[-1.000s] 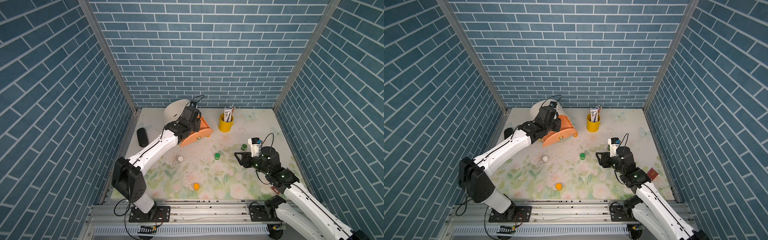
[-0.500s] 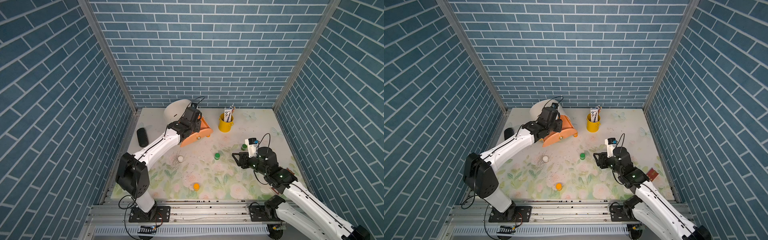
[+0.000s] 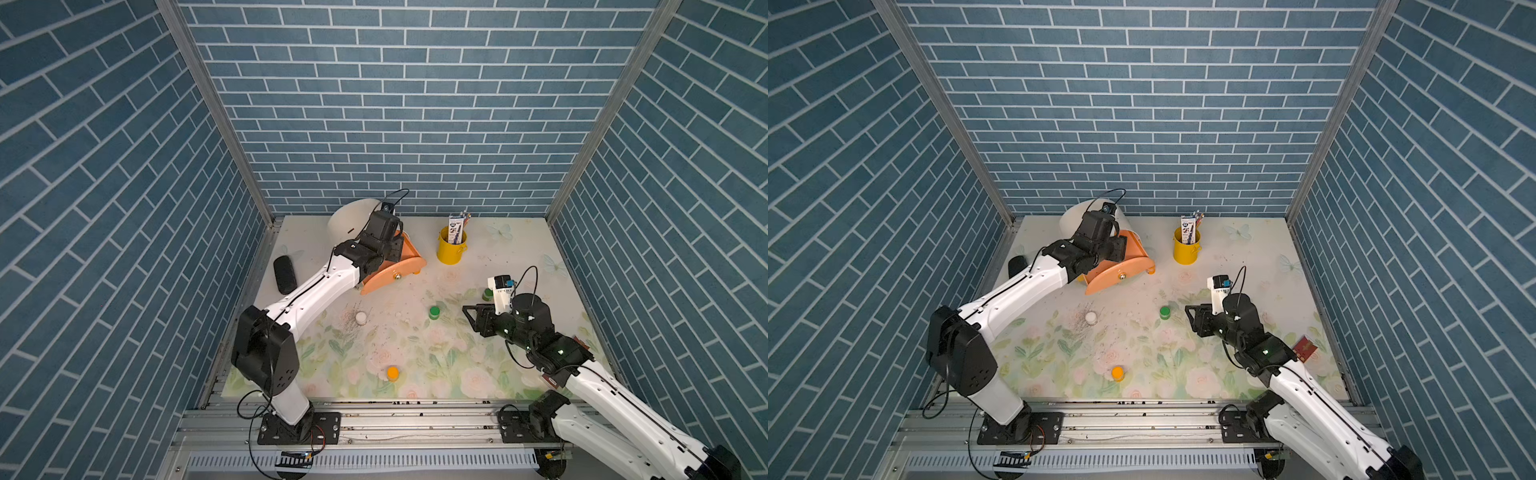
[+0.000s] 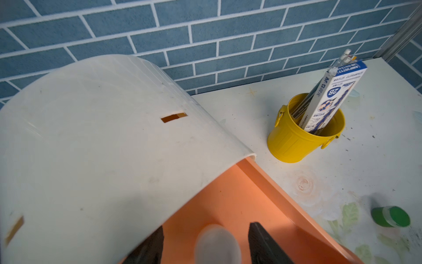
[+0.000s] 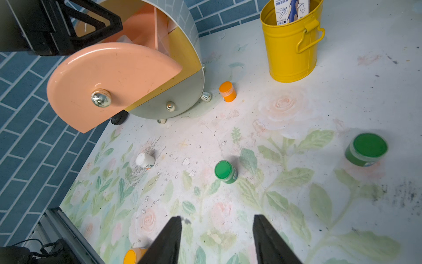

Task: Put the paint cans in the drawer according to color
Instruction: Place the paint can in the drawer, then pick up the paint can at the center of the board.

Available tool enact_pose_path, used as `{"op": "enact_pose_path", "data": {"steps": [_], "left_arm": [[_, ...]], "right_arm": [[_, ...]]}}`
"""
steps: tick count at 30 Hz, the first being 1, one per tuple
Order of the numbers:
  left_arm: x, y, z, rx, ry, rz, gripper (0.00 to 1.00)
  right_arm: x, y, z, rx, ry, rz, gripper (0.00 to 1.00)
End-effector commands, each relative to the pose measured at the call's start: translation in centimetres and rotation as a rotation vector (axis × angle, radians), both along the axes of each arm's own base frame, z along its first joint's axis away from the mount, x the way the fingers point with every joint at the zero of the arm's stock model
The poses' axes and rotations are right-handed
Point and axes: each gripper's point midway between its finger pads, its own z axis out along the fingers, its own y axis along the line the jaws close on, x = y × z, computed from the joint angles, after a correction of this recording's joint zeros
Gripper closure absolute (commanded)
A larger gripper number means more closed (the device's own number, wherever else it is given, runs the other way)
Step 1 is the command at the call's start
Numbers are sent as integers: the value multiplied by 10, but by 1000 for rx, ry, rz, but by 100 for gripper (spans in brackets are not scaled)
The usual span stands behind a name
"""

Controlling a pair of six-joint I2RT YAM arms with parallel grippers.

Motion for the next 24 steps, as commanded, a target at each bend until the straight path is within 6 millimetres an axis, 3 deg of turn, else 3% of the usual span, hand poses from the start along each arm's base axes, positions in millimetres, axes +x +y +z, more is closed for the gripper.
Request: {"op": "enact_pose_path", "data": {"steps": [1,8,13,20,24], "left_arm": [[-5,6,38,-33,-59,-4,33],[-28,26,98,-86,-182,16,27],[-55,56,130,-136,-265,64,24],[-94,103,143,-208,-347,159,20],[-111,123,124,-252,-346,222,18]], "right_arm": [[4,5,23,32,-46,-10,46],[2,20,38,11,-111,26,48],[-8,56,35,-35,-145,97,48],[-31,133,7,-117,-218,237,45],[-37,167,-13,-161,-220,290,45]]}}
